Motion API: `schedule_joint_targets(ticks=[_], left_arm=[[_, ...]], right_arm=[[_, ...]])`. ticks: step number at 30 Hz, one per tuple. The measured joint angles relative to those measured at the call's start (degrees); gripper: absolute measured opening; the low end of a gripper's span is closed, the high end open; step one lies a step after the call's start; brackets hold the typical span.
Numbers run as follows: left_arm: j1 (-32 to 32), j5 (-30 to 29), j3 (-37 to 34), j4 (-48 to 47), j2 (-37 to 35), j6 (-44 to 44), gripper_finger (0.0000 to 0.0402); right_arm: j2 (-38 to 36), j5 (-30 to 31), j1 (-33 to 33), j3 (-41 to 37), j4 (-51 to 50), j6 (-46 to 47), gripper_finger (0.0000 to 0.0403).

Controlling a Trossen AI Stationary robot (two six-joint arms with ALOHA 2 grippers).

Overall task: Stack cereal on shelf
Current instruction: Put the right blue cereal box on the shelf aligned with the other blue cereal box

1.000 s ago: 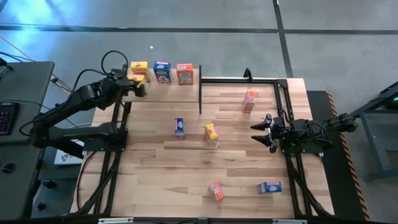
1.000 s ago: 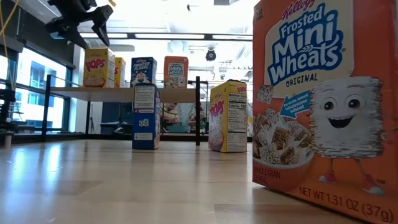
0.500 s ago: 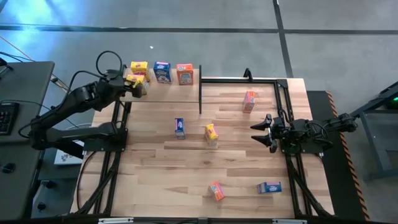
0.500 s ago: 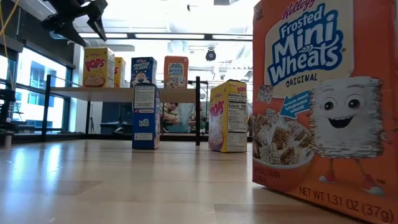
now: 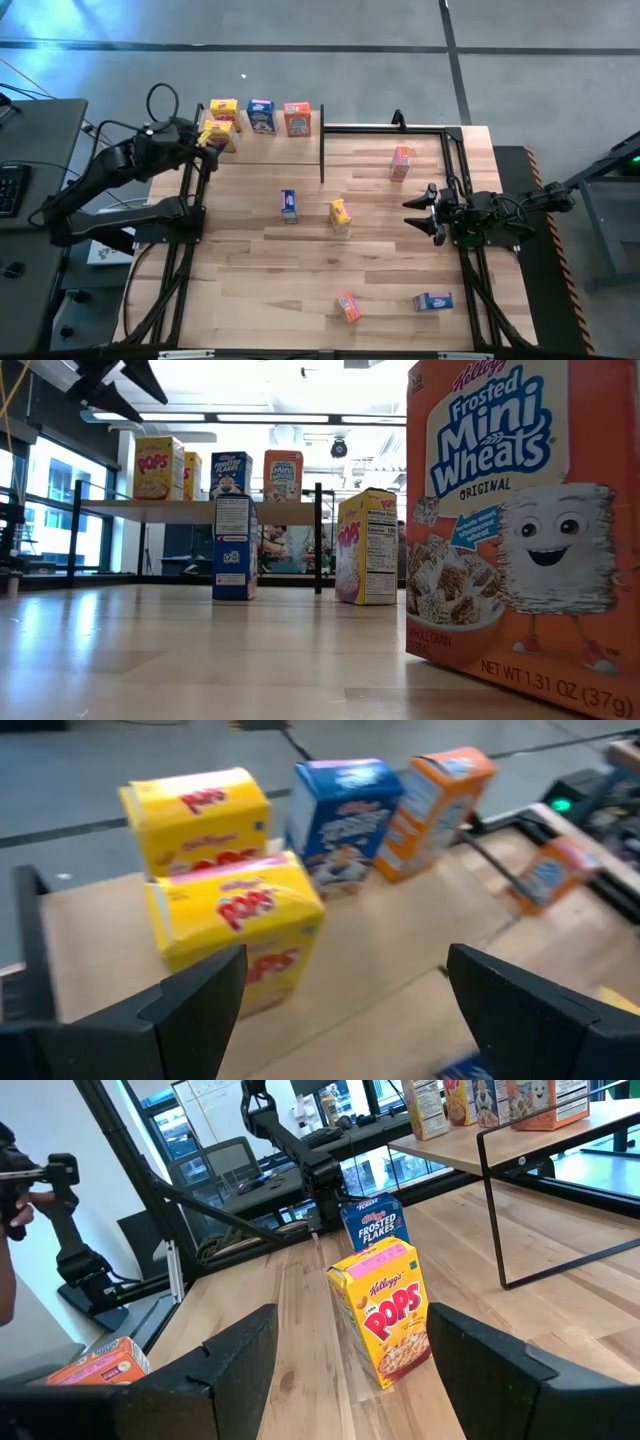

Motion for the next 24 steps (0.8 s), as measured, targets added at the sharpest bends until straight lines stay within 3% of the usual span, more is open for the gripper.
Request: schedule_joint_targets(ticks=[8, 24], left_arm=[[-0.59, 6.27, 0.0, 0.07, -0.25, 0.17, 0.0335], [-10.95, 6.5, 0.0, 13.0, 5.64, 2.67, 0.0335]], right_arm=[[-0.01, -0.01, 0.01, 0.02, 0.0, 0.0, 0.0248], [-0.01, -0.02, 0.01, 0.02, 0.0, 0.0, 0.0248]])
